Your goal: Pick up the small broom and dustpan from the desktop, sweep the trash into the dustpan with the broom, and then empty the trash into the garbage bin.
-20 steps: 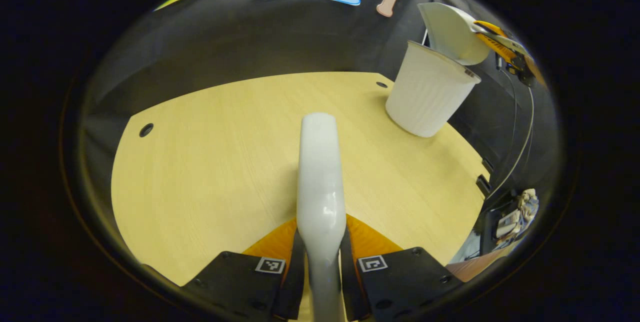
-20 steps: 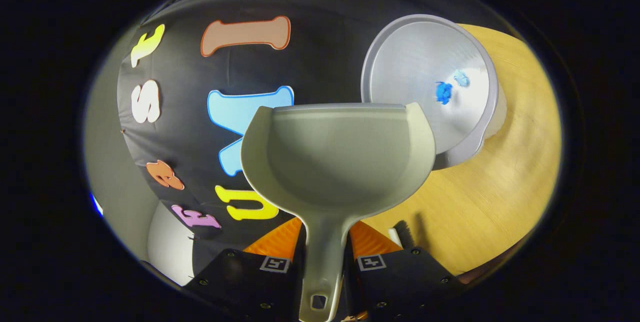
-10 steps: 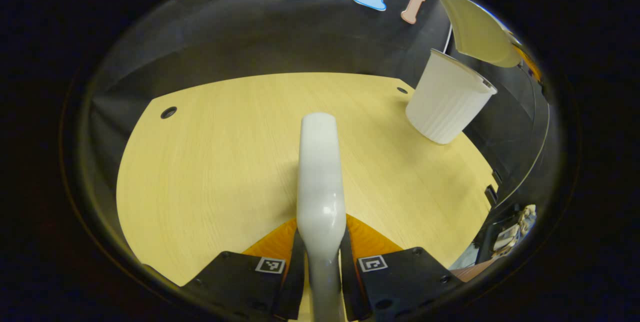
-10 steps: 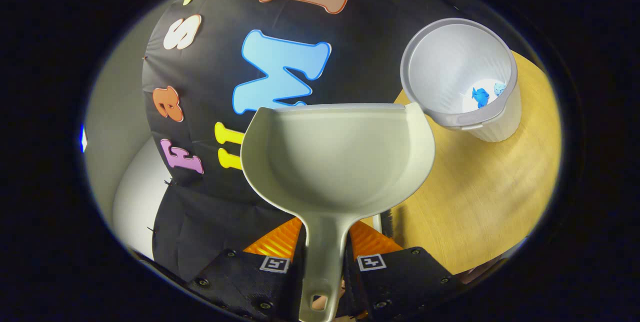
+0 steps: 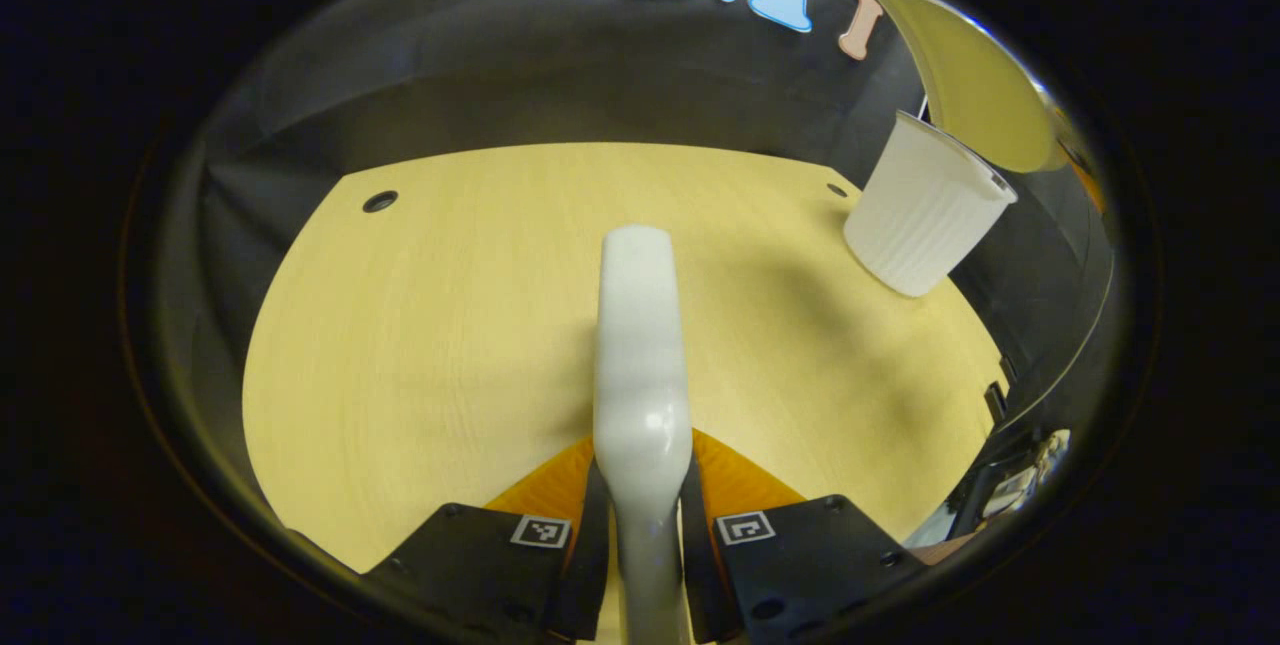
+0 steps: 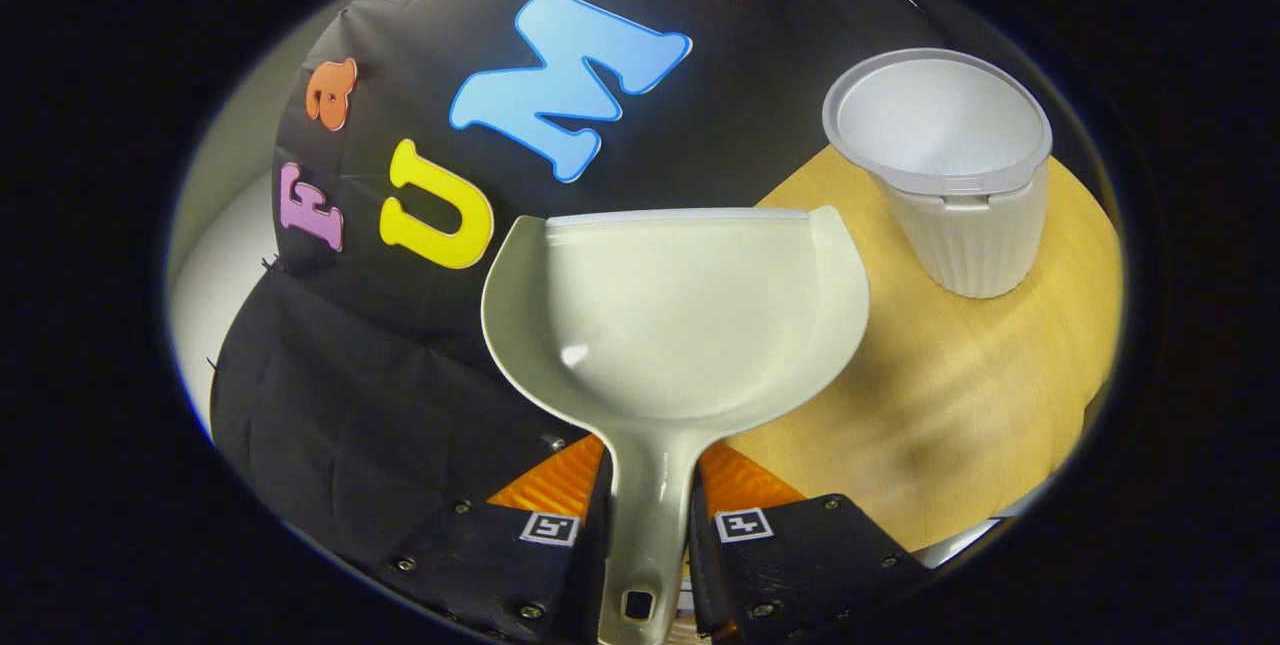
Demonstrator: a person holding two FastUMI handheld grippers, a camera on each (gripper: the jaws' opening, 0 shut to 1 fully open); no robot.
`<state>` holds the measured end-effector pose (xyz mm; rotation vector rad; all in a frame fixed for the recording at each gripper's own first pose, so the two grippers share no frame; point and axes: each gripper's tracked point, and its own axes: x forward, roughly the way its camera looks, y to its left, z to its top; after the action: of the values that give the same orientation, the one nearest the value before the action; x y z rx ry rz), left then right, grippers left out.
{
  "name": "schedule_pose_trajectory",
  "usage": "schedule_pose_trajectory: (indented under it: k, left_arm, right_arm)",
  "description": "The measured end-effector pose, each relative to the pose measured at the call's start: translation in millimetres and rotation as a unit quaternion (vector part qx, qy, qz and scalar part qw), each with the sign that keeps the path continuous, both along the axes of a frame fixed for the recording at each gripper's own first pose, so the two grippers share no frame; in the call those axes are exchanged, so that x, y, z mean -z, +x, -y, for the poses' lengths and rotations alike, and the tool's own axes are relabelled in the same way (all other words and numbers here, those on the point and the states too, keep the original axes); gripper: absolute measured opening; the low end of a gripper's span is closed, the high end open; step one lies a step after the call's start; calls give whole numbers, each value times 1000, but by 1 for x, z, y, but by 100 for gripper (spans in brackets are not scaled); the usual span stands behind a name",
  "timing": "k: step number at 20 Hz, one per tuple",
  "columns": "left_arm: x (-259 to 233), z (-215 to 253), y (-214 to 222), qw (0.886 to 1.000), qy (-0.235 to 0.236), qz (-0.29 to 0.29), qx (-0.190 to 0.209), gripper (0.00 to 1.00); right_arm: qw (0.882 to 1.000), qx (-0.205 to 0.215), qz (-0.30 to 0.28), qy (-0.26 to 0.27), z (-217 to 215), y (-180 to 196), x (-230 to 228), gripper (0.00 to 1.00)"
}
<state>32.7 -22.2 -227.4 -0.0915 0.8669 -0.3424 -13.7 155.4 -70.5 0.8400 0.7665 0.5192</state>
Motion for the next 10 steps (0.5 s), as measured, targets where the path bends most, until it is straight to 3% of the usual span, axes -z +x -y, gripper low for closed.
schedule_pose_trajectory:
  k: [4,8,9,10]
  left_arm:
    - [5,-5,2,1000,-1,0,-3,37]
    - [12,-1,9,1000,-8,-5,-7,37]
    - [13,1,10,1000,-9,-5,-9,37]
    - [13,2,12,1000,-10,-4,-12,37]
  right_arm:
    - [996,15,13,-83,-9,5,37,35]
    - [985,19,34,-166,-17,17,80,35]
    - [982,17,42,-184,-18,21,91,30]
    - [979,17,48,-198,-19,23,101,35]
